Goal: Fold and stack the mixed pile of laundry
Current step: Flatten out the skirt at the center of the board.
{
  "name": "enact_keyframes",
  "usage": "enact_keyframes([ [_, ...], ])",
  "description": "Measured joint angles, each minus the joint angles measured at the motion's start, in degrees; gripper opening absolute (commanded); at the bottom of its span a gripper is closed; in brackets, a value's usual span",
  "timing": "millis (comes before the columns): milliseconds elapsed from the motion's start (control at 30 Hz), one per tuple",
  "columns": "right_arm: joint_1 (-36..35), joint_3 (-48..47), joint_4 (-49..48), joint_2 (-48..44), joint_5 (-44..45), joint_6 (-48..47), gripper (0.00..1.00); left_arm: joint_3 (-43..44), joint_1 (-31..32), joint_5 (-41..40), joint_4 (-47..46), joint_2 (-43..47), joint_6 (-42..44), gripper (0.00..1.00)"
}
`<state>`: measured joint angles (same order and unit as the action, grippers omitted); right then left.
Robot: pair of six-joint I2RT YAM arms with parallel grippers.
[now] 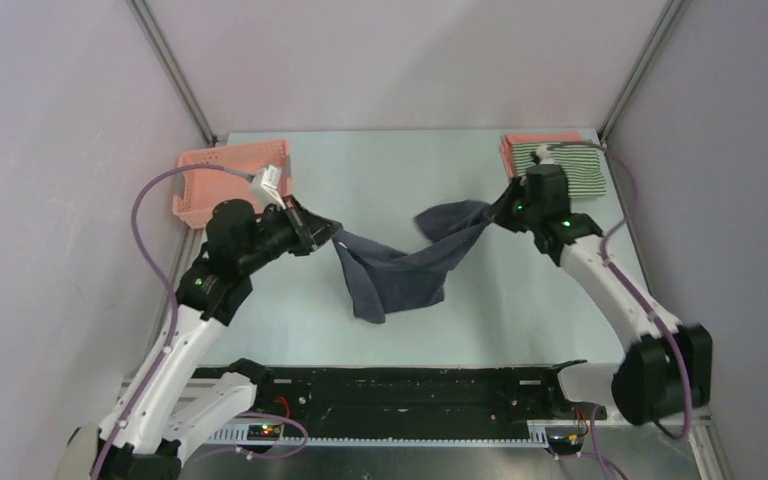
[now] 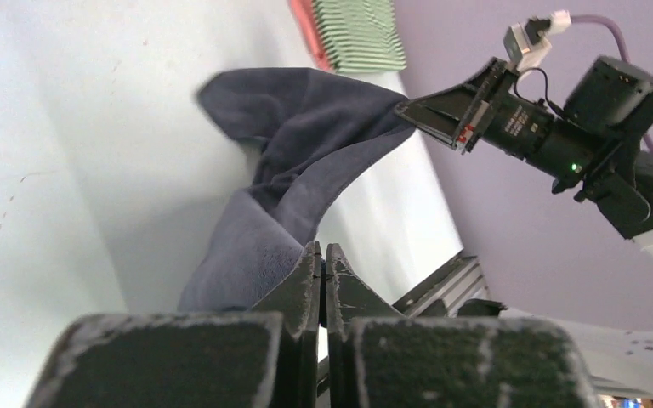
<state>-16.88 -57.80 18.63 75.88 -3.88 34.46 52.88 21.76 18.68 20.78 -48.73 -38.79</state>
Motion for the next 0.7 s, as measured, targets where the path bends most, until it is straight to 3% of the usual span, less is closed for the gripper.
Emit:
enact_keyframes([
  [167,2.5,-2.7,7.6,-10.9,1.8,-5.0,0.00,1.2,0.1,1.4,0.1,4.0,-2.8,0.00],
  [367,4.8,-4.0,13.8,-14.6,2.2,-9.6,0.00,1.0,0.5,2.0,1.2,7.8,-5.9,0.00],
  [533,6.9,-7.8,11.2,-9.5,-0.6,-12.8,0.00,-1.4,0.8,1.0,1.2,9.7,-5.7,0.00],
  [700,7.9,-13.0,9.7,0.6,-1.4,-13.1,0.00,-2.6,0.9,-1.6,2.5,5.2,-3.5,0.00],
])
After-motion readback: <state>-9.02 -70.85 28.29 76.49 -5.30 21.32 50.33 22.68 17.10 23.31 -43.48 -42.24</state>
